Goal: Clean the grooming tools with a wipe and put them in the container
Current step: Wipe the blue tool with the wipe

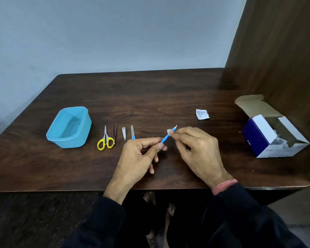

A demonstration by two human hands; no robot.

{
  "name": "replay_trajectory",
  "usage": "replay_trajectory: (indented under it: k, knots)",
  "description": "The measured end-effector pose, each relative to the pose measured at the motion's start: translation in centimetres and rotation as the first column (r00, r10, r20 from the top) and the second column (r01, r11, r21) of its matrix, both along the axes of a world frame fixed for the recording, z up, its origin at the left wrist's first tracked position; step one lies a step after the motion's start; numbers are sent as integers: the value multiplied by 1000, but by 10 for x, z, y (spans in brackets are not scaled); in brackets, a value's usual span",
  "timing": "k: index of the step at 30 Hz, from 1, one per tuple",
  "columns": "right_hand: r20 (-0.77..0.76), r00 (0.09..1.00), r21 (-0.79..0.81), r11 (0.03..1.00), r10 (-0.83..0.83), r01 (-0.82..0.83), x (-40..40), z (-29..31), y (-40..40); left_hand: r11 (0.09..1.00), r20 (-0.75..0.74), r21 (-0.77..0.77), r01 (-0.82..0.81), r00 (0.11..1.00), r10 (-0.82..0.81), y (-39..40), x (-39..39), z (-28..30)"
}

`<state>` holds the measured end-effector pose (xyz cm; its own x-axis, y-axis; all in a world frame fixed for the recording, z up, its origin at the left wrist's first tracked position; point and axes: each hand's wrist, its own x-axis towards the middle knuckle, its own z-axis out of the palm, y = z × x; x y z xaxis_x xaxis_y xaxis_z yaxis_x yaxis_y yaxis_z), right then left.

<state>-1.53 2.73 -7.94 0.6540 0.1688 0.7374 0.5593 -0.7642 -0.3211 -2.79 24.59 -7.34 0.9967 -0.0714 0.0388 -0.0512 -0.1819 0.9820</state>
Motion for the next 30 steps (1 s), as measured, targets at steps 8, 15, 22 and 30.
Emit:
replay_trajectory:
  k: [8, 15, 22, 30]
  knots:
    - [48, 991, -69, 991, 121, -118, -1, -3, 1, 999, 6, 2, 38, 999, -38, 0, 0, 4]
    - [21, 999, 24, 999, -37, 36, 4, 1, -2, 999, -11, -14, 31, 999, -32, -1, 0, 4]
    - [7, 997, 27, 996, -83, 82, 1, 2, -3, 999, -14, 1, 42, 999, -42, 0, -2, 4]
    - [39, 997, -78, 995, 66, -63, -3, -1, 0, 998, -7, -8, 57, 998, -57, -1, -1, 5]
